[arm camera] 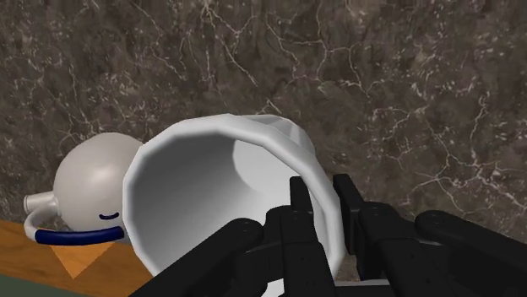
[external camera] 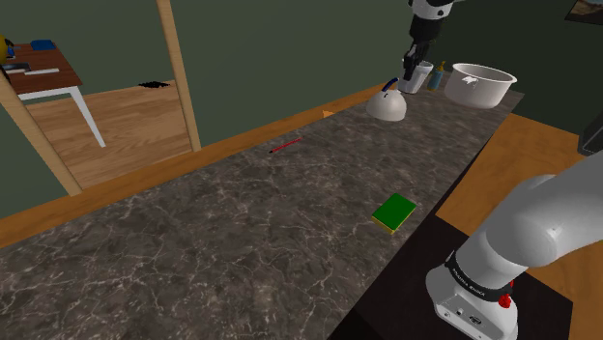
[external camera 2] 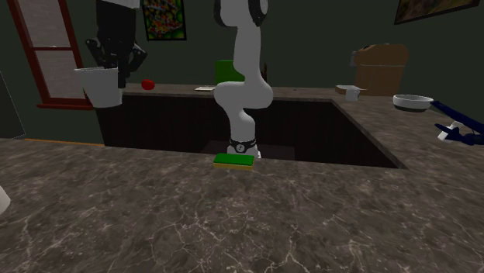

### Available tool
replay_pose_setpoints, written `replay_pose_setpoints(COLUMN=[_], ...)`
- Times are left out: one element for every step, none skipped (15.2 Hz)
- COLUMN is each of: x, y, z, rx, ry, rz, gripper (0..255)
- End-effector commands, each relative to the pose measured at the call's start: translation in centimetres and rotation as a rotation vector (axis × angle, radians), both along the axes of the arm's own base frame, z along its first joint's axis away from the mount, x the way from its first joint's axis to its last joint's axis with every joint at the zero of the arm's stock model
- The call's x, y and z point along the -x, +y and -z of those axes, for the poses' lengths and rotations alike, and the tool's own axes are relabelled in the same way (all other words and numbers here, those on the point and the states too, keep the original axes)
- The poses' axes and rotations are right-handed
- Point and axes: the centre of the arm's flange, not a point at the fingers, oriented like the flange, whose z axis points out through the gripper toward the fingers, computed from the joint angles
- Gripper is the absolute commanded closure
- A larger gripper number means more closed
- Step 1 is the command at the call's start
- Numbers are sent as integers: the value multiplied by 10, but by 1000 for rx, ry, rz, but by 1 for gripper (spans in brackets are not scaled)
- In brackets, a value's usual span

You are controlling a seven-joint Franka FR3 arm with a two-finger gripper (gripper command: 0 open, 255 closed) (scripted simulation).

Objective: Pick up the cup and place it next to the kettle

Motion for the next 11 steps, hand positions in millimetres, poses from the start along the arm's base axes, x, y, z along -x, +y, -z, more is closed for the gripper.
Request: replay_pose_setpoints(x=[2,3,4,5,6,7,8,10,11,12,13], y=[-29,-42,-55,-68,-81,-94,-107,-121,-134,-147,-160], z=[0,0,0,0,0,0,0,0,0,0,0], rx=[1,1,1,1,1,1,1,1,1,1,1], ry=[0,0,0,0,0,0,0,0,0,0,0], rz=[-1,-1,-1,-1,-1,-1,-1,-1,-1,-1,-1], gripper=[255,255,255,255,255,255,255,255,255,255,255])
